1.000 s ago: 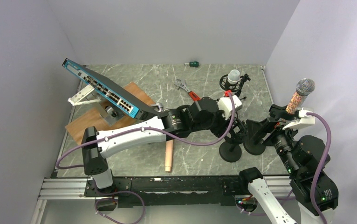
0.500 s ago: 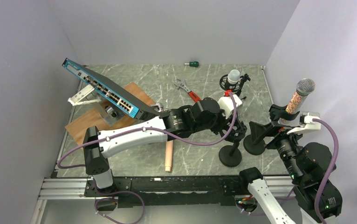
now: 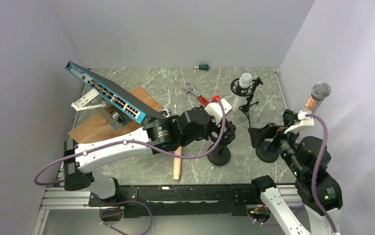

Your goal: Remove the microphone from the stand

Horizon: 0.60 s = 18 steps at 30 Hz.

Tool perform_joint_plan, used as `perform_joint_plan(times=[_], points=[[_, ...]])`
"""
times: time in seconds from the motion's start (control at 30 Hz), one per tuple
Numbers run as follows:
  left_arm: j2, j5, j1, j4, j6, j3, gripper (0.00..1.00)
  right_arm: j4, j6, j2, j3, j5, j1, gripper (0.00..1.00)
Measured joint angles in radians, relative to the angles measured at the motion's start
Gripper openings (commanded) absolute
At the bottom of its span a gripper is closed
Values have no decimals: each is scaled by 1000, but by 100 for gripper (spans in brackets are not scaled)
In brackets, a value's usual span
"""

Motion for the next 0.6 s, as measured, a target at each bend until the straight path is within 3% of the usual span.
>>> perform_joint_plan(times=[0.23,0.37,0.43,0.6], points=[[-107,-63,0,52,-24,-154,1,87,40,37,-115,-115,0,100],[-174,-77,1,113,-51,-253,25,146,80,87,-145,-210,0,100],[-206,-78,1,136,-58,-291,31,174,93,107,-156,-255,0,100],[-227,-76,0,146,-72,-307,57,229,114,146,-179,-329,0,95]])
